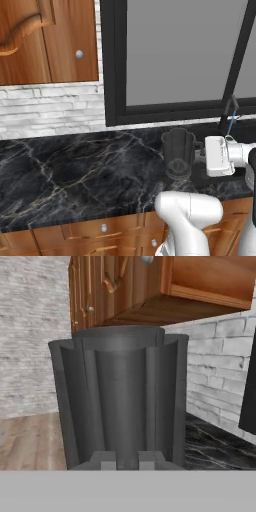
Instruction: Turn on the sink faucet and place the jug under the water for a few seconds to fill it up.
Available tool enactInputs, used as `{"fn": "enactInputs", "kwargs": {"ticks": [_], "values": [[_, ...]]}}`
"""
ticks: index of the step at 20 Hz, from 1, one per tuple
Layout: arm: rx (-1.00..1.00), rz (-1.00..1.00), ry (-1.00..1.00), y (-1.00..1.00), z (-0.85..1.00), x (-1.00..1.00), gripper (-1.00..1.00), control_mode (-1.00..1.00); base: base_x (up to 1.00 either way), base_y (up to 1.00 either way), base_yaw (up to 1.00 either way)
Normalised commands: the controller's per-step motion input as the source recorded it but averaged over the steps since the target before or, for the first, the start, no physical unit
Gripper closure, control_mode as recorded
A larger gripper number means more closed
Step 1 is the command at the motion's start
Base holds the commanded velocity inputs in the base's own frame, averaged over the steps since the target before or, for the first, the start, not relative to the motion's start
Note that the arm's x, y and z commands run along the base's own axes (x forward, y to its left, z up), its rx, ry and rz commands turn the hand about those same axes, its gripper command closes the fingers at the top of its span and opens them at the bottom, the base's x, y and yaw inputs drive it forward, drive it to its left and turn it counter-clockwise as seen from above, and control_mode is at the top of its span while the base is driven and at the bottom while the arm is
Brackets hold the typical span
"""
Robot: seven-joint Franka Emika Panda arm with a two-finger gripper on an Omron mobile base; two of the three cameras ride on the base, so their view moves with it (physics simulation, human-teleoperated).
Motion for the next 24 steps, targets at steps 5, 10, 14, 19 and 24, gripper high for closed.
{"fn": "enactInputs", "kwargs": {"ticks": [5,10,14,19,24], "values": [[0.00,-0.06,0.09,-0.15,0.14,0.00,1.00,-1.00,0.00,0.00,0.00],[0.00,0.00,0.00,0.00,0.00,0.00,1.00,-1.00,0.00,0.00,0.00],[0.00,0.00,0.00,0.00,0.02,0.00,1.00,-1.00,0.00,0.00,0.00],[0.00,-0.04,0.02,-0.01,0.20,-0.02,1.00,-1.00,0.00,0.00,0.00],[0.00,-0.01,0.01,0.00,0.04,-0.03,1.00,1.00,-0.33,-0.08,-0.05]]}}
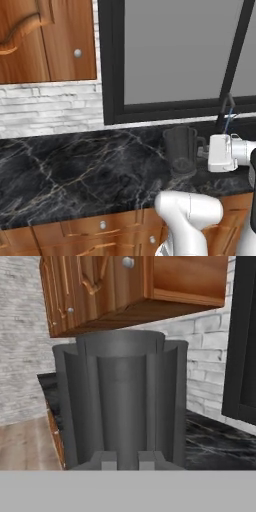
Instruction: Turn on the sink faucet and place the jug under the water for a few seconds to fill it up.
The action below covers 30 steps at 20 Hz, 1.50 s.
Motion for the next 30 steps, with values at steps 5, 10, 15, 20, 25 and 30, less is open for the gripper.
{"fn": "enactInputs", "kwargs": {"ticks": [5,10,15,20,25,30], "values": [[0.00,0.00,0.00,0.00,0.00,0.00,1.00,1.00,-0.55,-0.26,-0.12],[0.00,0.00,0.00,0.00,0.00,0.00,1.00,1.00,-0.13,-0.65,-0.19],[0.00,0.00,0.00,0.00,0.00,0.00,1.00,1.00,0.00,-0.99,-0.20],[0.00,0.00,0.00,0.00,0.00,0.00,1.00,1.00,0.02,-0.71,-0.09],[0.00,0.00,0.00,0.00,0.00,0.00,1.00,1.00,0.38,-0.09,-0.02],[0.00,0.00,0.00,0.00,0.00,0.00,1.00,1.00,0.58,0.00,-0.07]]}}
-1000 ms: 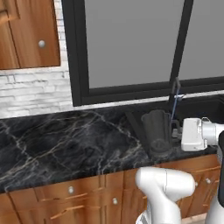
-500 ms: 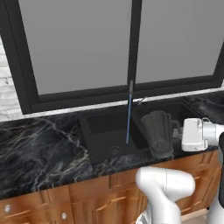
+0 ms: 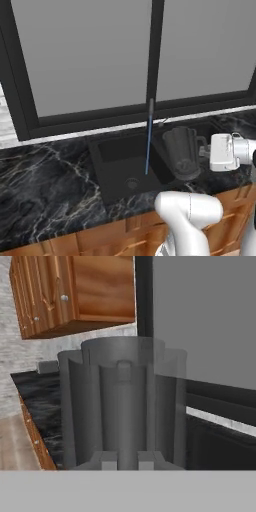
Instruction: Turn on the sink faucet and place the jug under the water for a few seconds to fill it up.
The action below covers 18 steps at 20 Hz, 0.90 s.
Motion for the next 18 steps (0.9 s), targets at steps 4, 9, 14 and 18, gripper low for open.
{"fn": "enactInputs", "kwargs": {"ticks": [4,9,14,18], "values": [[0.00,0.00,0.00,0.00,0.00,0.00,1.00,1.00,0.55,0.01,-0.09],[0.00,-0.08,0.03,0.01,0.01,0.02,1.00,-1.00,0.20,0.06,-0.08],[-0.02,-0.18,0.21,0.07,0.41,0.00,1.00,-1.00,0.00,0.00,0.00],[-0.08,-0.20,0.22,0.25,0.47,0.00,1.00,-1.00,0.00,0.00,0.00]]}}
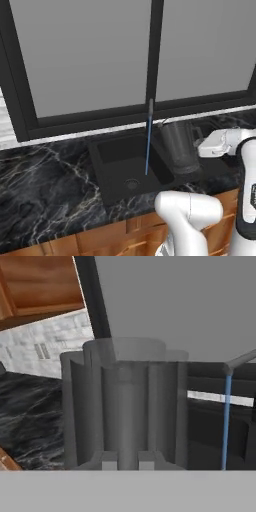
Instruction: Turn on the sink faucet and place the jug under the water for a few seconds to fill it up.
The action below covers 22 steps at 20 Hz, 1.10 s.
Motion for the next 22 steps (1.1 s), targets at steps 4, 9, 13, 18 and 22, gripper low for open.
{"fn": "enactInputs", "kwargs": {"ticks": [4,9,13,18,22], "values": [[-0.12,-0.25,0.16,0.27,0.11,0.00,1.00,-1.00,0.00,0.00,0.00],[-0.16,-0.28,0.01,0.30,-0.02,0.03,1.00,-1.00,0.00,0.00,0.00],[-0.11,-0.36,0.00,0.32,-0.14,0.13,1.00,-1.00,0.00,0.00,0.00],[-0.07,-0.38,0.00,0.31,-0.26,0.23,1.00,-1.00,0.00,0.00,0.00],[-0.08,-0.34,0.00,0.34,-0.50,0.20,1.00,-1.00,0.00,0.00,0.00]]}}
